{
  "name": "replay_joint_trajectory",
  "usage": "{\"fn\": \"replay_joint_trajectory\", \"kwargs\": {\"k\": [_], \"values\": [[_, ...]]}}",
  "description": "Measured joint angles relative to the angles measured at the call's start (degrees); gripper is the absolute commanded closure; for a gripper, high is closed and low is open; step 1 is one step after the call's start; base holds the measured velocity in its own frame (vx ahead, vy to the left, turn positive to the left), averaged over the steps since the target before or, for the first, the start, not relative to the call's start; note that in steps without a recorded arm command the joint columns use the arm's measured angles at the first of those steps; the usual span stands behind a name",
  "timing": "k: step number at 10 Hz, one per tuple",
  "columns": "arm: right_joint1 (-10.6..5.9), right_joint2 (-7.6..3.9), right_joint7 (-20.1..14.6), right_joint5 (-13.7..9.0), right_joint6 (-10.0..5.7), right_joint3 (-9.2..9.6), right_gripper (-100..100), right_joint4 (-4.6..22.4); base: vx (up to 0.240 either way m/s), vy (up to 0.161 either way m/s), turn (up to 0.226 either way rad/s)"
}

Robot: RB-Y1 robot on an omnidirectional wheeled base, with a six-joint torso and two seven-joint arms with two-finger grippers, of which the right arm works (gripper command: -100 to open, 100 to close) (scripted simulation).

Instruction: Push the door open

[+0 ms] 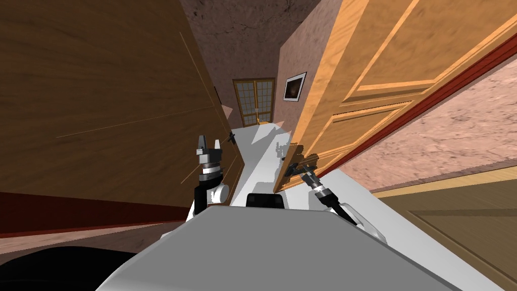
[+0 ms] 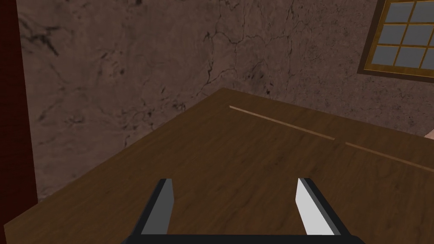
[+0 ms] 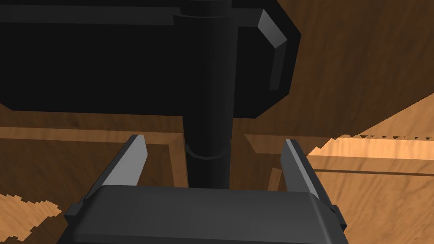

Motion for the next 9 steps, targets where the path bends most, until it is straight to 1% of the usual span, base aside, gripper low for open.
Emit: {"fn": "replay_joint_trajectory", "kwargs": {"k": [5,6,7,8,9], "values": [[-0.15,0.03,0.0,0.1,0.04,0.08,100,0.0,-0.008,-0.004,0.008],[-0.14,0.02,0.0,0.0,0.04,0.08,100,0.0,0.121,0.029,-0.076],[-0.95,1.14,0.7,0.1,0.57,0.10,100,0.9,0.177,0.057,-0.057],[-1.43,2.01,1.6,0.1,1.37,-0.04,100,1.5,0.122,0.084,-0.031],[-2.01,2.60,2.1,0.0,2.22,-0.36,100,1.6,0.101,0.064,-0.023]]}}
